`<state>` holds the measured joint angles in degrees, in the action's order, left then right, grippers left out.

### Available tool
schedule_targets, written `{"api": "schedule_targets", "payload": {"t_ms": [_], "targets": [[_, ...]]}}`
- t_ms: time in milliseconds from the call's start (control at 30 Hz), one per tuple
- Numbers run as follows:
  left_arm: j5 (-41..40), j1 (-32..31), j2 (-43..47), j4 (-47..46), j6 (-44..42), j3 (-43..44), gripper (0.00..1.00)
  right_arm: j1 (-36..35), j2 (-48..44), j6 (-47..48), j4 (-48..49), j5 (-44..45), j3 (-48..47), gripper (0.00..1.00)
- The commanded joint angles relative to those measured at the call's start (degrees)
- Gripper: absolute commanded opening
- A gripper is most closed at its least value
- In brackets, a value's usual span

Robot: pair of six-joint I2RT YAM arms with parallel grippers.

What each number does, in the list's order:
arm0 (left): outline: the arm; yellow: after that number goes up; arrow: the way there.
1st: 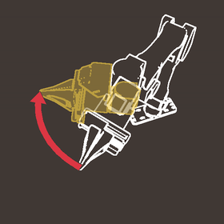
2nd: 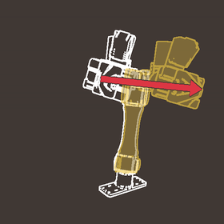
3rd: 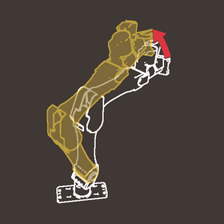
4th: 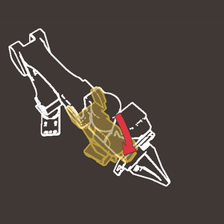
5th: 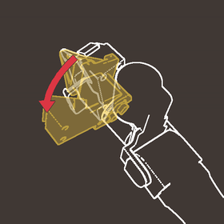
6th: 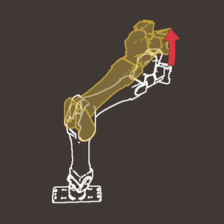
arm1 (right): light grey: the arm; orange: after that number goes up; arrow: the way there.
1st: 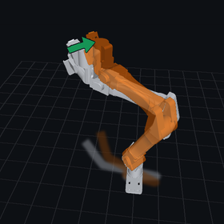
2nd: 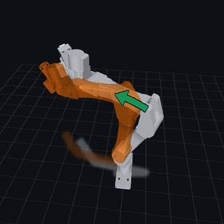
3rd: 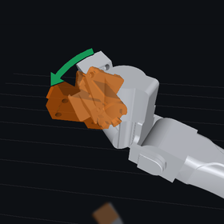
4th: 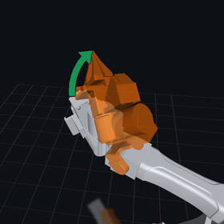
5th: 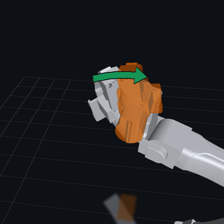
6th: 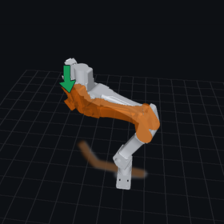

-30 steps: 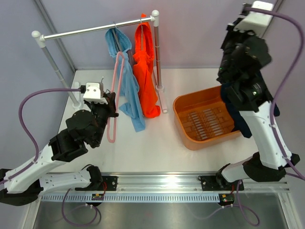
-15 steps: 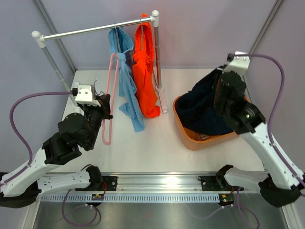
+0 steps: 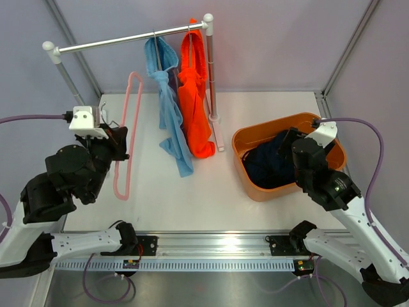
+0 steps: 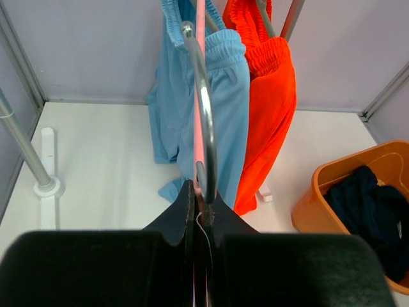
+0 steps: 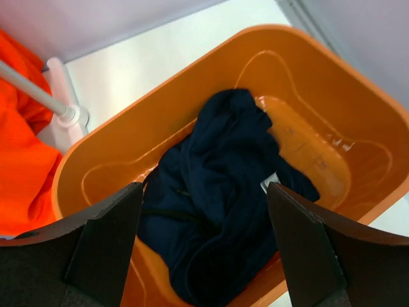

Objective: Remove the shorts from the hanger

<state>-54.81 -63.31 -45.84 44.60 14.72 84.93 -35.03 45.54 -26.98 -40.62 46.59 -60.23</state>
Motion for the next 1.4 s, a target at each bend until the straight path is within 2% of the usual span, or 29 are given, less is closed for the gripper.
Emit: {"api": "schedule_targets", "payload": {"t_ms": [0, 100, 233, 300, 333, 400, 467, 600, 767, 867, 1067, 1200, 1367], "targets": [[0.8, 0.3, -4.1, 10.2, 3.7, 5.3, 0.0, 0.2, -1.0, -3.3, -0.1, -3.4, -1.0, 0.88], [1.4, 1.8, -9.1, 16.7, 5.8, 9.8, 0.0, 0.3, -1.8, -2.9, 0.2, -6.9, -1.9, 0.9], [7.6, 9.5, -12.8, 17.0, 5.1, 10.0, 0.0, 0.3, -3.3, -2.4, 0.6, -10.5, -2.4, 0.92], [12.4, 14.1, -13.3, 13.9, 3.9, 9.1, 0.0, 0.3, -3.4, -1.7, 1.3, -13.4, -2.4, 0.93], [17.8, 19.4, -14.3, 13.1, 2.9, 8.4, 0.0, 0.3, -3.2, -1.2, 1.7, -14.5, -2.4, 0.93], [22.0, 26.4, -15.8, 11.0, 1.9, 8.2, 0.0, 0.3, -3.1, -0.5, 2.5, -17.5, -2.6, 0.93], [26.1, 30.0, -17.7, 8.8, 1.5, 8.2, 0.0, 0.3, -3.0, 0.0, 3.5, -19.6, -2.4, 0.93], [38.3, 41.7, -21.9, 5.9, 1.1, 11.5, 0.0, 0.3, -1.5, 0.8, 5.1, -22.0, -3.1, 0.94], [49.2, 49.6, -28.1, 3.1, 0.1, 18.9, 0.0, 0.3, -0.1, 1.8, 6.6, -24.7, -4.7, 0.94], [61.0, 56.4, -31.1, -0.5, 0.2, 20.2, 0.0, 0.2, 1.7, 3.4, 8.1, -26.1, -5.8, 0.94], [64.3, 61.3, -37.4, 0.2, 0.1, 27.8, 0.0, 0.3, 4.7, 5.9, 10.4, -27.7, -7.6, 0.94], [68.5, 63.2, -38.1, -3.1, 0.0, 27.6, 0.0, 0.2, 6.1, 6.5, 12.1, -29.1, -8.1, 0.94], [70.1, 65.3, -39.1, -5.9, 0.8, 27.6, 0.0, 0.3, 7.5, 7.1, 14.4, -31.0, -8.2, 0.94]]}}
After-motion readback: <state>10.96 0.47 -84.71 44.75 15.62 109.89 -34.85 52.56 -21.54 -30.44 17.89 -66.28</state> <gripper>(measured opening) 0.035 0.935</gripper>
